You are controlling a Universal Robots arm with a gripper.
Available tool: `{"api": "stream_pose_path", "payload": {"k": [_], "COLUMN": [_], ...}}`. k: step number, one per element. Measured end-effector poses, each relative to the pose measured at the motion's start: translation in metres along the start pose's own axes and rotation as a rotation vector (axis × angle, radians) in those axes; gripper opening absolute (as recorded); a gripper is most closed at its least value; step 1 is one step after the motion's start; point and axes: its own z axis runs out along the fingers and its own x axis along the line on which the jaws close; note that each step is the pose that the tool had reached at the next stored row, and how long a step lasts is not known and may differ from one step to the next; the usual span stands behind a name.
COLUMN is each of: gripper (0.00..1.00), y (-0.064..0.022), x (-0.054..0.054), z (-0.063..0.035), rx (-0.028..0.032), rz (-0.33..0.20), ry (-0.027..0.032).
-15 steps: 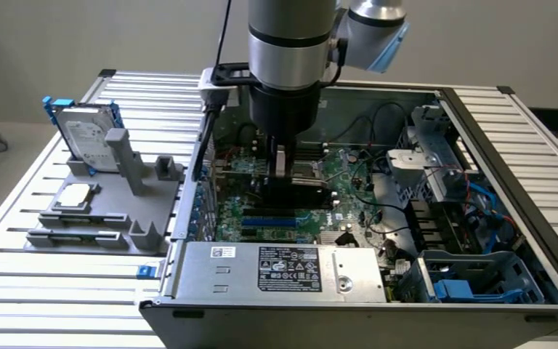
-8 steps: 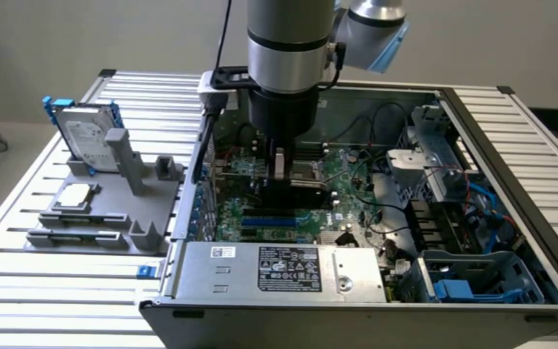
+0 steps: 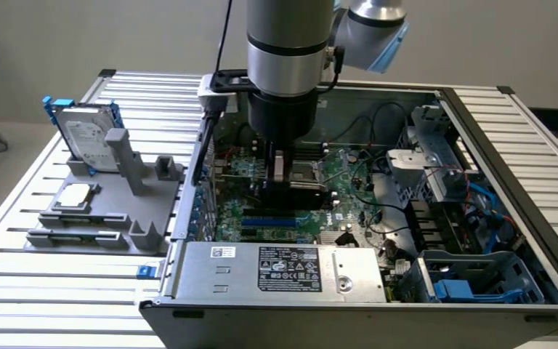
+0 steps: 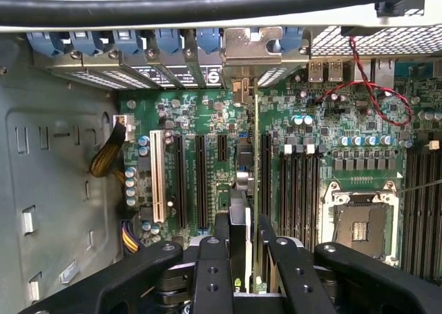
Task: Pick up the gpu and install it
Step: 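Insert the gpu into the slot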
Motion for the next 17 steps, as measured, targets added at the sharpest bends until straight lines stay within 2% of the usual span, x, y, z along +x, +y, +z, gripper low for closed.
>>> {"api": "stream_pose_path", "payload": {"k": [17], "gripper": [0.26], "y": [0.002], "x": [0.0001], "z": [0.0075], "rx": [0.0], "rz": [0.0], "ry": [-0.0002]}}
